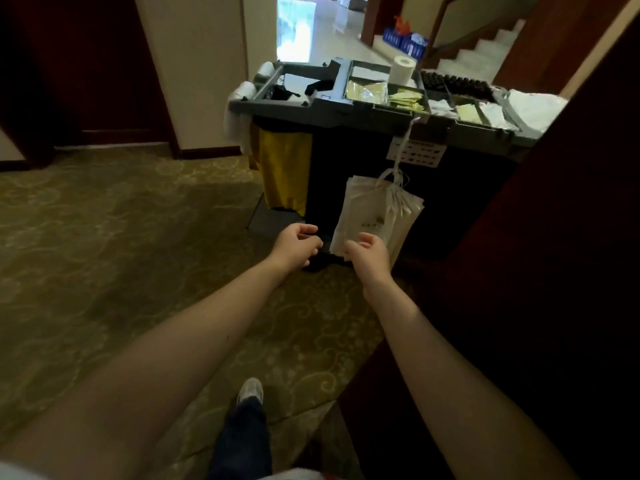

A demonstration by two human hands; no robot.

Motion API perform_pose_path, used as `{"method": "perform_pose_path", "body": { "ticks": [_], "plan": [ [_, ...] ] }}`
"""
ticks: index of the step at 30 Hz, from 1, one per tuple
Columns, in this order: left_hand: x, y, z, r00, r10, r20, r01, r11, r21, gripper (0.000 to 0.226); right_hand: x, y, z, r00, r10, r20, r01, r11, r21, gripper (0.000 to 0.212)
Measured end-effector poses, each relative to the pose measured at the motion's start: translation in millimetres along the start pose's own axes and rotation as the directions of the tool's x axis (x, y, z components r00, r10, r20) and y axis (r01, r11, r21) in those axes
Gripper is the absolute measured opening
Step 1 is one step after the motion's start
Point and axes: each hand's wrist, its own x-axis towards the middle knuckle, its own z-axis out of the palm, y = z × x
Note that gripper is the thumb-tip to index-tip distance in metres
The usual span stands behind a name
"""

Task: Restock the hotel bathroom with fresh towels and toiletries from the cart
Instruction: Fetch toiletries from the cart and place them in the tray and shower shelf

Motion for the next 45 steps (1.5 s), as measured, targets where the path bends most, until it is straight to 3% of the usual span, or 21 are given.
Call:
{"method": "perform_pose_path", "body": {
  "ticks": [10, 22, 32, 37, 45],
  "plan": [
    [190, 74, -38, 0.973, 0.128, 0.193, -0.148, 0.985, 0.094, 0.04, 155, -74, 60, 0.985, -0.077, -0.157, 0.089, 0.993, 0.073, 0.058],
    [345, 117, -44, 0.963, 0.087, 0.255, -0.108, 0.991, 0.072, 0.038, 301, -129, 86, 0.97, 0.0, -0.243, 0.029, 0.993, 0.115, 0.062],
    [502, 199, 18, 0.971, 0.13, 0.201, -0.139, 0.99, 0.034, 0.034, 481, -197, 52, 0.974, 0.011, -0.225, 0.02, 0.991, 0.136, 0.057],
    [578, 247, 66, 0.962, 0.152, 0.225, -0.159, 0.987, 0.015, 0.029, 551, -232, 10, 0.964, -0.031, -0.266, 0.071, 0.987, 0.142, 0.052],
    [651, 267, 130, 0.939, 0.189, 0.286, -0.2, 0.98, 0.011, 0.03, 628, -245, -35, 0.939, 0.032, -0.342, 0.022, 0.988, 0.153, 0.051]
  ]
}}
